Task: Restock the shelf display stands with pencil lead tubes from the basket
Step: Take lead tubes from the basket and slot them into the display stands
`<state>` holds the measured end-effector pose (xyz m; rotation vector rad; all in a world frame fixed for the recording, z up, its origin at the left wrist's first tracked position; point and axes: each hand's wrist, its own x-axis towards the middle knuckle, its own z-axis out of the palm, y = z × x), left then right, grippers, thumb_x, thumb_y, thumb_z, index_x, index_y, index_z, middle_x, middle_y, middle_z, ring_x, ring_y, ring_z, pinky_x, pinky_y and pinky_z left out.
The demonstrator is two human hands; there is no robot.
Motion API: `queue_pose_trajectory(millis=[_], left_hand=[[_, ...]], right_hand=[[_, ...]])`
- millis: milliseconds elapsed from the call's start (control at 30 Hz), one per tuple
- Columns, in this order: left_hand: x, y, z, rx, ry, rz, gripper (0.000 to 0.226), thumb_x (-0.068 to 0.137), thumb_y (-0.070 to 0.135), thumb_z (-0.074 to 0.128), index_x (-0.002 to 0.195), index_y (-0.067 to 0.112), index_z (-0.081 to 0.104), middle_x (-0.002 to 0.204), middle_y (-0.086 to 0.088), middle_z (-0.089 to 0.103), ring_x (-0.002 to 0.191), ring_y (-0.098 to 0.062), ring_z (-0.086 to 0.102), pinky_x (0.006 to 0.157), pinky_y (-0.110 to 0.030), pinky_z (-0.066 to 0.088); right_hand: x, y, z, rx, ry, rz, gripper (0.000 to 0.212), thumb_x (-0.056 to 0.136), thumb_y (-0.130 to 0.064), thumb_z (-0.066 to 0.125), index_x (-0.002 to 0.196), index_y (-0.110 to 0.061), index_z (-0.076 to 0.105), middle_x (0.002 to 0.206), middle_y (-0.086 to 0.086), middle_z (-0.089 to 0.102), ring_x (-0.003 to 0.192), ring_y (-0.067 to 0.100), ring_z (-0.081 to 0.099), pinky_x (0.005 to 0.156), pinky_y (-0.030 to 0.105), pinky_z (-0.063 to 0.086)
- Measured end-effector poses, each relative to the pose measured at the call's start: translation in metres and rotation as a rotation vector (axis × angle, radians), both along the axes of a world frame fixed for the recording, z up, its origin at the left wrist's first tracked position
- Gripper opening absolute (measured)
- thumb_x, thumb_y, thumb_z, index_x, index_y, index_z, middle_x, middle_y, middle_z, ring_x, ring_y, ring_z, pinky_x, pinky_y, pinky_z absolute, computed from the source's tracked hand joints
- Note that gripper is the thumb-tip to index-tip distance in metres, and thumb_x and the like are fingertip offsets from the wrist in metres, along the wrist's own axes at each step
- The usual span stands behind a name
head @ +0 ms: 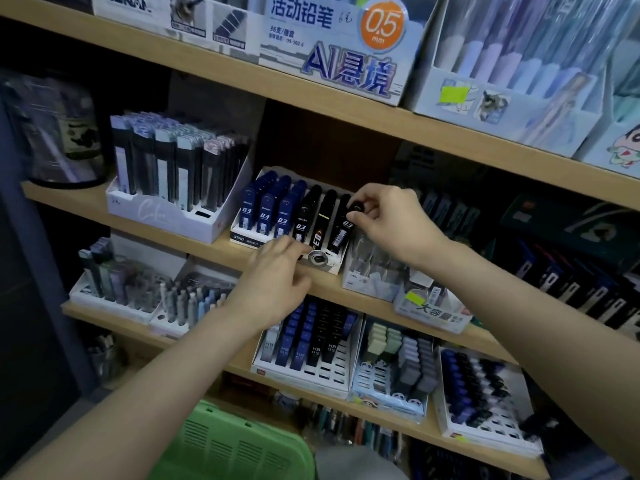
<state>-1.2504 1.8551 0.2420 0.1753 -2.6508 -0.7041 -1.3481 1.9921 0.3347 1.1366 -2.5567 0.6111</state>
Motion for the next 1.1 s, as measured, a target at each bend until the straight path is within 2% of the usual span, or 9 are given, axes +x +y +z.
queue_pose_trajectory(millis=[133,233,367,467,600,733,933,1033,1100], left_hand=[[-0.003,0.0,-0.004,-0.039,0.011,-0.009,0.051,0.094,0.022,0.049,0.143,0.02,0.036,0.134,0.003,0.037,0.13,-0.014,0.028,0.112,-0.029,0.018],[-0.005,-0.001,-0.006,-0.043,0.028,-0.009,0.051,0.093,0.022,0.05,0.142,0.02,0.037,0.133,0.003,0.038,0.129,-0.014,0.028,0.111,-0.029,0.019],[-0.006,-0.003,-0.012,-0.066,0.066,0.01,0.047,0.094,0.021,0.05,0.14,0.018,0.04,0.131,0.003,0.04,0.128,-0.015,0.031,0.109,-0.027,0.019],[-0.007,-0.002,-0.014,-0.068,0.077,0.012,0.047,0.094,0.021,0.051,0.14,0.016,0.04,0.131,0.002,0.039,0.128,-0.014,0.031,0.109,-0.028,0.021],[-0.008,-0.002,-0.013,-0.065,0.081,0.01,0.047,0.094,0.02,0.051,0.14,0.017,0.039,0.131,0.003,0.039,0.128,-0.012,0.029,0.11,-0.027,0.021],[-0.008,-0.001,-0.013,-0.065,0.084,0.009,0.047,0.094,0.02,0.051,0.14,0.016,0.04,0.131,0.003,0.038,0.127,-0.012,0.03,0.109,-0.028,0.023],[-0.008,-0.001,-0.014,-0.093,0.077,0.017,0.047,0.094,0.021,0.052,0.139,0.017,0.039,0.131,0.004,0.038,0.127,-0.011,0.03,0.109,-0.029,0.024],[-0.008,0.0,-0.014,-0.108,0.074,0.025,0.046,0.094,0.021,0.051,0.138,0.017,0.04,0.13,0.003,0.038,0.126,-0.012,0.03,0.108,-0.03,0.024],[-0.008,0.0,-0.014,-0.11,0.069,0.026,0.046,0.094,0.021,0.051,0.138,0.017,0.04,0.131,0.003,0.037,0.126,-0.012,0.029,0.108,-0.029,0.024]], right_hand=[[-0.002,-0.006,-0.005,0.053,-0.013,0.007,0.018,0.092,-0.021,0.061,0.108,-0.013,0.064,0.089,0.006,0.064,0.085,0.019,0.061,0.081,0.034,0.052],[-0.003,-0.008,-0.005,0.076,-0.005,0.006,0.02,0.093,-0.021,0.06,0.11,-0.012,0.064,0.088,0.004,0.062,0.084,0.02,0.061,0.08,0.036,0.052],[-0.006,-0.011,-0.004,0.226,0.069,-0.011,0.026,0.094,-0.022,0.057,0.117,-0.011,0.061,0.091,0.009,0.063,0.083,0.026,0.062,0.075,0.041,0.054],[-0.009,-0.014,-0.003,0.211,-0.02,0.01,0.026,0.093,-0.022,0.06,0.116,-0.011,0.063,0.091,0.006,0.061,0.085,0.021,0.061,0.076,0.035,0.052],[-0.015,-0.014,-0.001,0.214,-0.075,0.008,0.027,0.091,-0.021,0.062,0.116,-0.011,0.064,0.08,-0.002,0.057,0.08,0.016,0.057,0.072,0.028,0.047],[-0.012,-0.015,-0.008,0.161,-0.022,0.017,0.037,0.087,-0.015,0.066,0.122,-0.013,0.054,0.112,0.011,0.061,0.097,0.025,0.061,0.085,0.041,0.053],[-0.013,-0.012,-0.012,0.13,0.031,0.027,0.026,0.087,-0.015,0.066,0.111,-0.011,0.057,0.105,0.01,0.059,0.09,0.026,0.06,0.08,0.044,0.052],[-0.011,-0.015,-0.01,0.277,0.126,0.082,0.026,0.089,-0.01,0.063,0.113,-0.008,0.055,0.11,0.01,0.052,0.091,0.026,0.057,0.08,0.042,0.05],[-0.012,-0.016,-0.006,0.337,0.113,0.097,0.027,0.089,-0.012,0.063,0.114,-0.008,0.056,0.11,0.01,0.055,0.093,0.026,0.057,0.081,0.042,0.05]])
